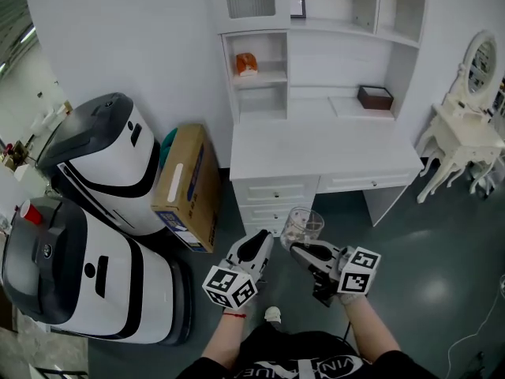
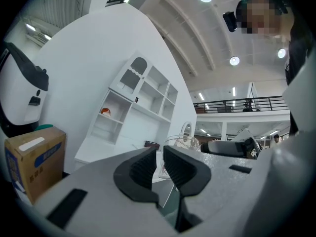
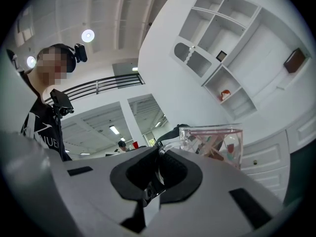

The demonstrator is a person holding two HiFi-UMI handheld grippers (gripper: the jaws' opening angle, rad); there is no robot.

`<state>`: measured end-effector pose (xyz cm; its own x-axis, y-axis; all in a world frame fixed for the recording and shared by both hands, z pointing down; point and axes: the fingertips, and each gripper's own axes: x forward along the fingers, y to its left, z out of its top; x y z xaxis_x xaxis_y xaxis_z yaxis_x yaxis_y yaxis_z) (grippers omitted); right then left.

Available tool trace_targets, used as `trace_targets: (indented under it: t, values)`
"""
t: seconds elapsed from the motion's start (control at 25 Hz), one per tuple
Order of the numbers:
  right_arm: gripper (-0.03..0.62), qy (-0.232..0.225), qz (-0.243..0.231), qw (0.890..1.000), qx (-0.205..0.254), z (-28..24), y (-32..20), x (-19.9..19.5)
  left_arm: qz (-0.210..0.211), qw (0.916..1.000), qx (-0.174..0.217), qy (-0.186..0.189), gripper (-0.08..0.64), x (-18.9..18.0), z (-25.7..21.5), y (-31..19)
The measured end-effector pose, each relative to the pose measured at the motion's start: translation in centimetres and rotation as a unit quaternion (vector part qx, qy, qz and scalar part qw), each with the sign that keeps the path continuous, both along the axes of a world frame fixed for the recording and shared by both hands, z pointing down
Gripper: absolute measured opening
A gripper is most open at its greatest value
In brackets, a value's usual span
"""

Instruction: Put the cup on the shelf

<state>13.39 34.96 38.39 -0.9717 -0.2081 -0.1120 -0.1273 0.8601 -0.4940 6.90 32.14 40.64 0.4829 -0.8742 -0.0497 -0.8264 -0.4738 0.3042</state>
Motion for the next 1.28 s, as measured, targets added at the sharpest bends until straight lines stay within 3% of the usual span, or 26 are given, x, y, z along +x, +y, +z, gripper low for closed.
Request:
trace_targets:
  t: [0.52,1.0,1.28]
  values:
    - [0.009,0.004,0.007,1.000,-0.001,1.1,-11.5,-6.5,0.020,0.9998,-0.008,-0.003,0.052,-5.8,1.1,-11.1]
    - [0.009,0.021,-0.001,1.000,-0.010,2.8,-17.7,-8.0,0.022,0.9992,-0.032,0.012,0.052,-7.1,3.5,-17.0]
    - [0.009,0.017,-0.016,1.000,-0.009,3.2,-23.3,-9.4,0.016,0.9992,-0.036,0.003,0.052,-8.4,3.9,-23.0]
